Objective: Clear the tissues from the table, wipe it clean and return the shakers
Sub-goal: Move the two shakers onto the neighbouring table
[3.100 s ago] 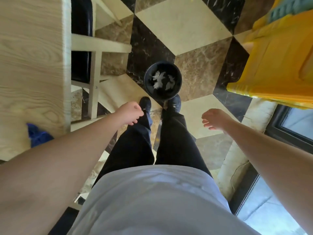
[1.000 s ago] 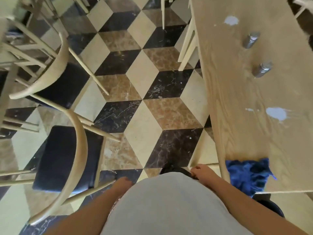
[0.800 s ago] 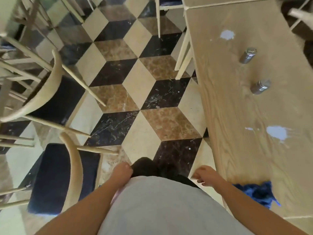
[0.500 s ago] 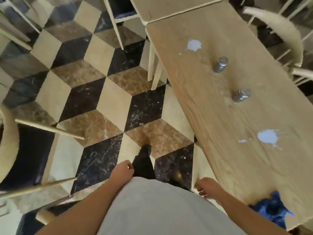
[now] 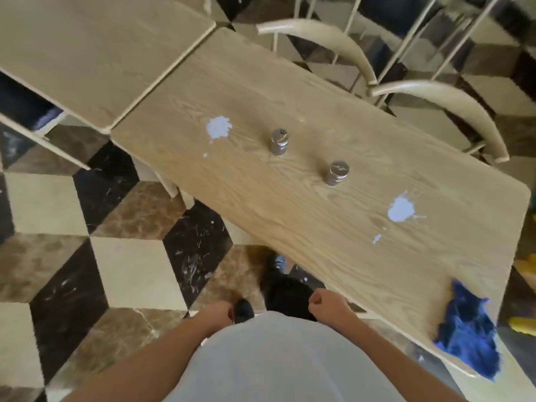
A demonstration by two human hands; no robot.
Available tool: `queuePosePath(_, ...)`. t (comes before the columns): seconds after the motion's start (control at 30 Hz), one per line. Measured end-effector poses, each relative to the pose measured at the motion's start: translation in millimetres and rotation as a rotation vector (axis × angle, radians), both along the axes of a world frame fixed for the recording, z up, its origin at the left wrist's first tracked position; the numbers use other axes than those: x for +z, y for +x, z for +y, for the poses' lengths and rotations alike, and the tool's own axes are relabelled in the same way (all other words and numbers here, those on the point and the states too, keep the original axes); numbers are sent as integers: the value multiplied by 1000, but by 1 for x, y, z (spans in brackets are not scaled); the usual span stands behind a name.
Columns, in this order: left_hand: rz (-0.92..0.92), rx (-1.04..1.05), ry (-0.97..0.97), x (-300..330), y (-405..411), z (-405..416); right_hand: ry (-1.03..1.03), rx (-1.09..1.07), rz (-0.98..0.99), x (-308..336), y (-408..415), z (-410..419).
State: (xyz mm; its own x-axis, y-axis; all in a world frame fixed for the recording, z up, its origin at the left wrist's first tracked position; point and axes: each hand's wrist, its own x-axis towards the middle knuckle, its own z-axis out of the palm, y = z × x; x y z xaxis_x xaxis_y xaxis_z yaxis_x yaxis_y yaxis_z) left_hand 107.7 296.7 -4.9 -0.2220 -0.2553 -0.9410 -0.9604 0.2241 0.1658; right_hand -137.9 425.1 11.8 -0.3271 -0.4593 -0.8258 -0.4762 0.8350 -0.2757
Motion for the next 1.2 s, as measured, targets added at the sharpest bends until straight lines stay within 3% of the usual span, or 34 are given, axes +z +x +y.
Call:
queuePosePath(0.07, 3, -69, -38, -4, -23, -36, 20, -43, -39, -8, -14, -24)
queuePosePath(0.23, 143, 83, -293, 27, -110, -153, -160, -418, -12, -9, -70, -110)
queuePosePath(0.37, 262, 194, -523, 47, -198, -230, -268, -577, 152, 10, -121, -170)
queuePosePath(0.5, 320, 227, -637, 41, -267, -274, -375, -510, 283, 11, -153, -211)
queuePosePath(0.63, 244, 28, -576, 24, -306, -284, -336, -356, 321, -1, -173, -226)
queuePosePath(0.73, 273, -65, -604, 14, -305, -284, -332, -305, 270, -12, -177, -227)
queuePosePath(1.2, 371, 253, -551, 42, -175, -227, -325, -321, 248, -10, -162, -218)
